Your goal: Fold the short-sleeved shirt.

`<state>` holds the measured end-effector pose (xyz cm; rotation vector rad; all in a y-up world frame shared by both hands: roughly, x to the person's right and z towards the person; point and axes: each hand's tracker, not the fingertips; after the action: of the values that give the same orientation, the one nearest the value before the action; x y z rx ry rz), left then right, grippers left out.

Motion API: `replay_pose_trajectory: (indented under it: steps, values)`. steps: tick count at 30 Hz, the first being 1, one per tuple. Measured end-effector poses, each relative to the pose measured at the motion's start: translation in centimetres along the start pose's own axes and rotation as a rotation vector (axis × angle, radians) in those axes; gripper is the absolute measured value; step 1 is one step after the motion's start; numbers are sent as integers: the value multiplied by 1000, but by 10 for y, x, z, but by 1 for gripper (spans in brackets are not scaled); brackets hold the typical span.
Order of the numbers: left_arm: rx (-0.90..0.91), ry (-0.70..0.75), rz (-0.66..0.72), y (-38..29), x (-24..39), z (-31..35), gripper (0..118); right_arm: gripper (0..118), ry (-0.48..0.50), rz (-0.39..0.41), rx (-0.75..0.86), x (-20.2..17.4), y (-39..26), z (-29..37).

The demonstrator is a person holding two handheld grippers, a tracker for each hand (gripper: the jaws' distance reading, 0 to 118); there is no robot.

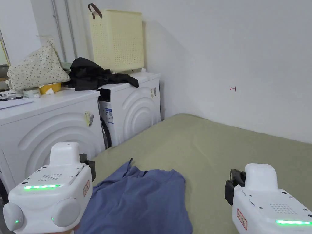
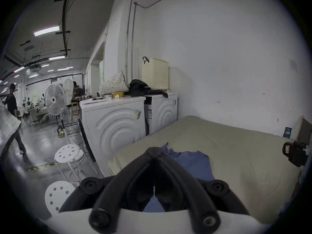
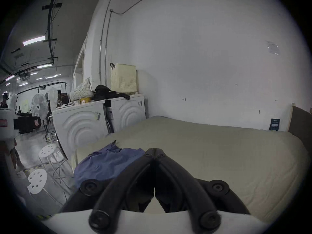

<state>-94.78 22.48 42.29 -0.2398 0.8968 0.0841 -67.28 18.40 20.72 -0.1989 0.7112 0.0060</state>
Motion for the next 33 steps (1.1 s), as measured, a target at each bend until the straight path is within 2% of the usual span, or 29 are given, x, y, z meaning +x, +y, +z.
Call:
replay_pose_trajectory:
  steps: [7,11,13,16,17,20,21,23,24,28,31,32,33]
  values:
    - [-95,-69,-21,-15,20,-47,0,0,-9,-8,-43,10,-14,-6]
    - [-258,-174,-41,-43,47,-104,0,0,-24,-4,-85,19,-31,-7]
    - [-373,-217,-83,-61,62,-139,0,0,-29,-10,-110,23,-42,-7]
    - [-594,-335,-51,-93,84,-198,0,0,-45,0,-159,30,-61,-12]
    - [-640,-338,-23,-106,91,-217,0,0,-44,0,-176,33,-67,-13]
    - [-735,-321,-86,-133,112,-261,0,0,-63,-11,-224,42,-85,-18]
    - [-751,-323,-117,-141,118,-269,12,0,-69,-16,-242,46,-89,-19]
    - [-796,-317,-120,-151,128,-286,91,0,-78,-15,-268,52,-98,-21]
    - [-819,-322,-110,-157,132,-293,115,0,-82,-10,-283,55,-103,-22]
    - [-855,-330,-158,-180,149,-305,118,0,-105,-19,-316,66,-115,-23]
    - [-875,-293,-223,-181,167,-278,118,0,-120,-30,-336,72,-120,-23]
    - [-856,-293,-223,-179,169,-272,116,0,-121,-30,-342,74,-120,-21]
    - [-865,-290,-220,-169,168,-271,104,0,-126,-30,-348,75,-120,-19]
